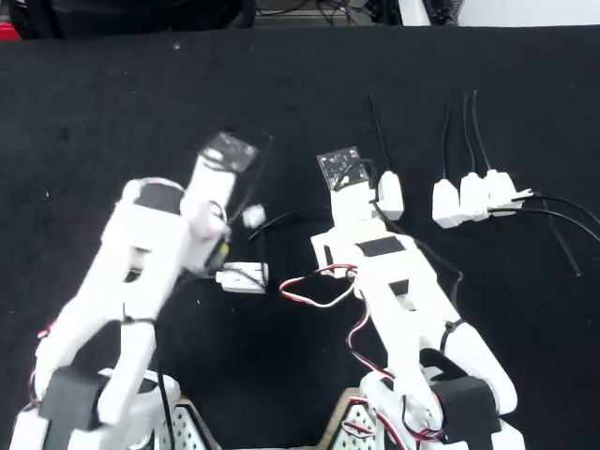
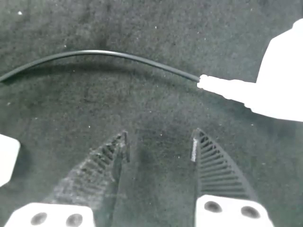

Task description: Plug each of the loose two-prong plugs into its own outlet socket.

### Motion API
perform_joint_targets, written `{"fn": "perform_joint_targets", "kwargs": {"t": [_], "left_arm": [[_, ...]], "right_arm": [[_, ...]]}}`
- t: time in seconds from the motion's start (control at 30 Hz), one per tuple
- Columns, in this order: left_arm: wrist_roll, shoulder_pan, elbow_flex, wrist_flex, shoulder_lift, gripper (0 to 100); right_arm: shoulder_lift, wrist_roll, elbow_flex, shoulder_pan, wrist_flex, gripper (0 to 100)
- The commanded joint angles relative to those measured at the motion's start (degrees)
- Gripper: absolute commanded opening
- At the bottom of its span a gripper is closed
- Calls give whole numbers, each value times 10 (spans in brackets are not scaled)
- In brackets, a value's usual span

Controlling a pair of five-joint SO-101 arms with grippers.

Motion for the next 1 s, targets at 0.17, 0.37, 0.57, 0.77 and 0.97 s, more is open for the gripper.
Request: {"fn": "perform_joint_targets", "kwargs": {"t": [0.17,0.37,0.57,0.77,0.97], "left_arm": [[25,9,86,-84,-32,29],[50,-23,89,-82,-32,35],[47,-105,84,-85,-37,200],[50,-167,84,-60,-39,238],[52,-302,82,-23,-52,238]], "right_arm": [[-25,-4,-28,6,-4,201],[-25,-4,-47,6,33,201],[-25,-4,-87,5,96,201],[-25,-2,-145,-28,187,201],[-21,70,-166,-178,211,201]]}}
